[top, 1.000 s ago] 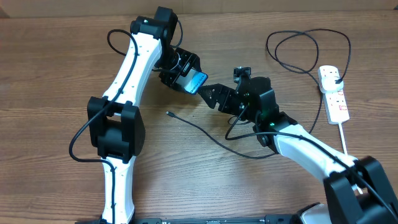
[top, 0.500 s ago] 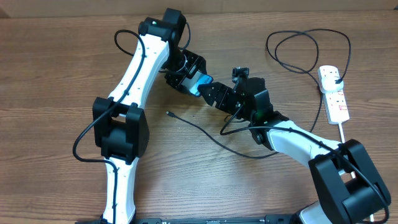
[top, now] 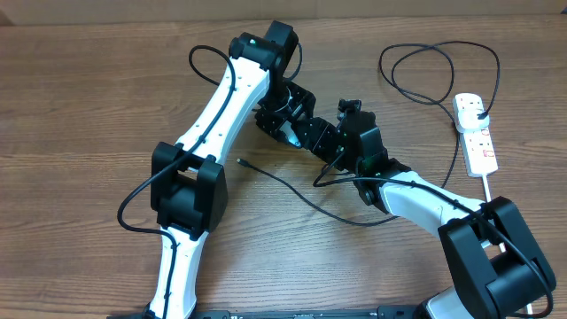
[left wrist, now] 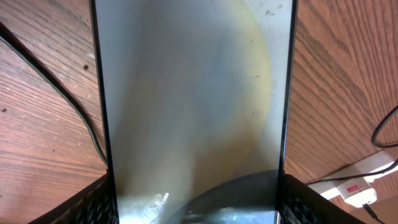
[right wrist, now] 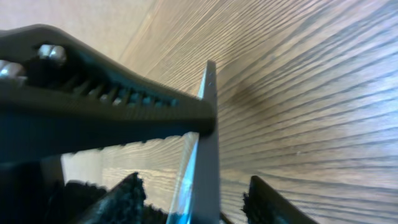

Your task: Plug charger to phone and switch on socket

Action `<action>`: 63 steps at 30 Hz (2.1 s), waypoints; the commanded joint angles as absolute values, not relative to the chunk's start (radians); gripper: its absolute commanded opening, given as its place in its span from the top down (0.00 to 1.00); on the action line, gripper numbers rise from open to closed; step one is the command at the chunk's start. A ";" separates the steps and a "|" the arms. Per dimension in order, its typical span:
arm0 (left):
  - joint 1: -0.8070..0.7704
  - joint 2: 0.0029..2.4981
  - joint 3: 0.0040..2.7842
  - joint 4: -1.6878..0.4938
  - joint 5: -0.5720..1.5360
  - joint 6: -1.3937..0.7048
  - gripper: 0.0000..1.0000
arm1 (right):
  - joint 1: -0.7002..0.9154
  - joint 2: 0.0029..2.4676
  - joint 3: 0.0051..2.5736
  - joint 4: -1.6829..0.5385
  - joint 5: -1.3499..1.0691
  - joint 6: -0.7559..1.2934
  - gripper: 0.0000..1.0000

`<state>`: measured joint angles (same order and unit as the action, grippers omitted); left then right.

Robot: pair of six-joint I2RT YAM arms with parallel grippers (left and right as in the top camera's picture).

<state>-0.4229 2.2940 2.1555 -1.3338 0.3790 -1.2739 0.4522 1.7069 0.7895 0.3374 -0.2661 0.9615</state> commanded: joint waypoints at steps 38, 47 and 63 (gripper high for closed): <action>-0.131 2.175 2.290 -1.608 0.305 -0.551 0.00 | 0.252 1.611 0.820 0.292 -0.422 1.102 0.96; -0.112 2.069 2.049 -1.547 0.310 -0.457 0.02 | 0.250 1.604 0.820 0.324 -0.548 1.098 0.96; -0.044 1.351 1.073 -0.786 0.527 -0.428 0.00 | 0.317 1.610 0.820 0.340 -0.574 1.128 0.96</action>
<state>-0.0696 1.3987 1.2076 -0.8543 0.3889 -0.4175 0.3099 1.6348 0.8093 0.3210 -0.5507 1.1038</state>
